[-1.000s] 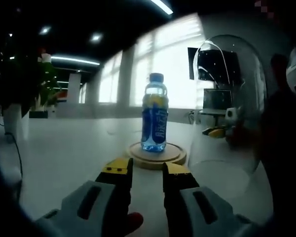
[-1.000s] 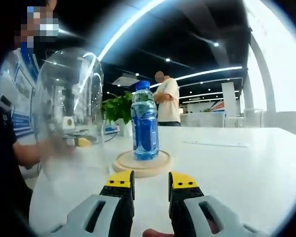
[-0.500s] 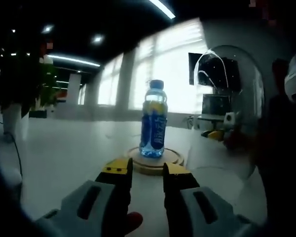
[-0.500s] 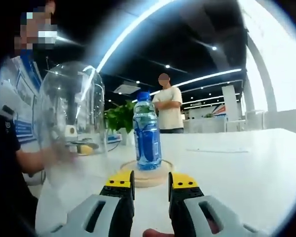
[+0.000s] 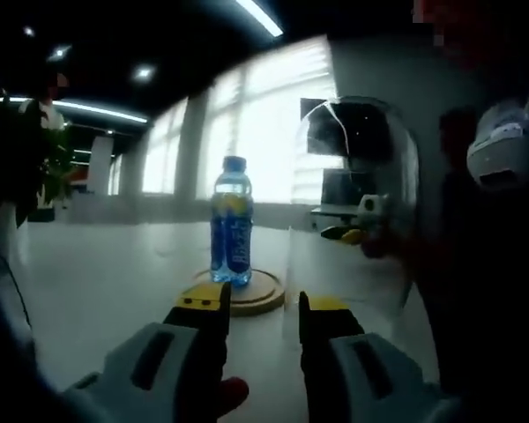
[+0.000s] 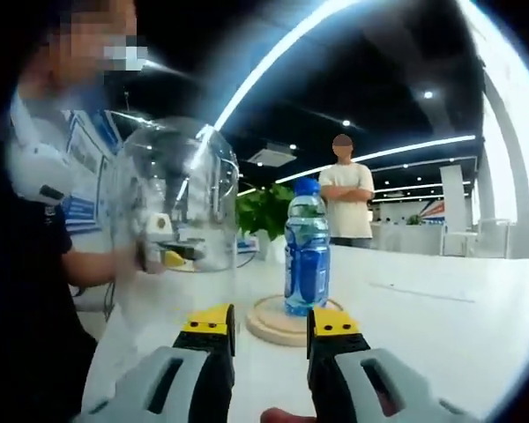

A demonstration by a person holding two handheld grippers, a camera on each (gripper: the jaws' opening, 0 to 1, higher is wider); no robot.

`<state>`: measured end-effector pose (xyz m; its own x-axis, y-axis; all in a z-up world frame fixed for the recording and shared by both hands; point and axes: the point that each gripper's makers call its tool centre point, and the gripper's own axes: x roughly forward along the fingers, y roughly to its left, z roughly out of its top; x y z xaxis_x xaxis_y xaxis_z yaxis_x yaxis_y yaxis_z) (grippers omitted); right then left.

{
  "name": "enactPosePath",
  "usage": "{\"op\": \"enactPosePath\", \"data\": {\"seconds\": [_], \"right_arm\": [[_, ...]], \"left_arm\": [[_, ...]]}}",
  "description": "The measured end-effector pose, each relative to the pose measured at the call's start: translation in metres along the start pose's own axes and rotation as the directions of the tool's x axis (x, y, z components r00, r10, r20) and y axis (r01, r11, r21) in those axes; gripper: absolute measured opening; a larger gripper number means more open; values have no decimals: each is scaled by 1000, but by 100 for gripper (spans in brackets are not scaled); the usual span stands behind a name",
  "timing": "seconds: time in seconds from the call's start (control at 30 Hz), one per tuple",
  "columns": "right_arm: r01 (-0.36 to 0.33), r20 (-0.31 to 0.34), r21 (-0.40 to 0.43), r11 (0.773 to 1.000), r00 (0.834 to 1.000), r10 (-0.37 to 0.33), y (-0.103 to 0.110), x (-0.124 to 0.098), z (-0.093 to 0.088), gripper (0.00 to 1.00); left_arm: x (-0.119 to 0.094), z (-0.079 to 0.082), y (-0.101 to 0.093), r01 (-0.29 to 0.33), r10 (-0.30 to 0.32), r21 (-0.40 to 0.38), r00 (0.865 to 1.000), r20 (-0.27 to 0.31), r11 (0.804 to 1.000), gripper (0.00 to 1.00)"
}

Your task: Open the cover put in the Mizone put the cover back on

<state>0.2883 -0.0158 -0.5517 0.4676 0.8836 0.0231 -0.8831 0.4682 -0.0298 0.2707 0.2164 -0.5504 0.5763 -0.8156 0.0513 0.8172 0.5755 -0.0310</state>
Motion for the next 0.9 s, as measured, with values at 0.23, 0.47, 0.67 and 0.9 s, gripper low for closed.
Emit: {"op": "enactPosePath", "data": {"seconds": [0.23, 0.47, 0.67, 0.9], "right_arm": [[-136, -27, -21, 991, 990, 135, 26, 6, 1, 39], [-239, 16, 32, 971, 971, 238, 45, 12, 14, 52], [-307, 23, 56, 950, 952, 306, 62, 21, 20, 62], [-359, -17, 53, 932, 933, 360, 75, 32, 15, 65]], "left_arm": [[-1, 12, -30, 145, -145, 2, 989, 4, 989, 34], [10, 16, -50, 238, -238, -17, 971, -7, 971, 43], [17, 18, -62, 300, -300, -52, 954, 2, 952, 49], [23, 19, -64, 330, -330, -62, 944, -3, 942, 54]]}}
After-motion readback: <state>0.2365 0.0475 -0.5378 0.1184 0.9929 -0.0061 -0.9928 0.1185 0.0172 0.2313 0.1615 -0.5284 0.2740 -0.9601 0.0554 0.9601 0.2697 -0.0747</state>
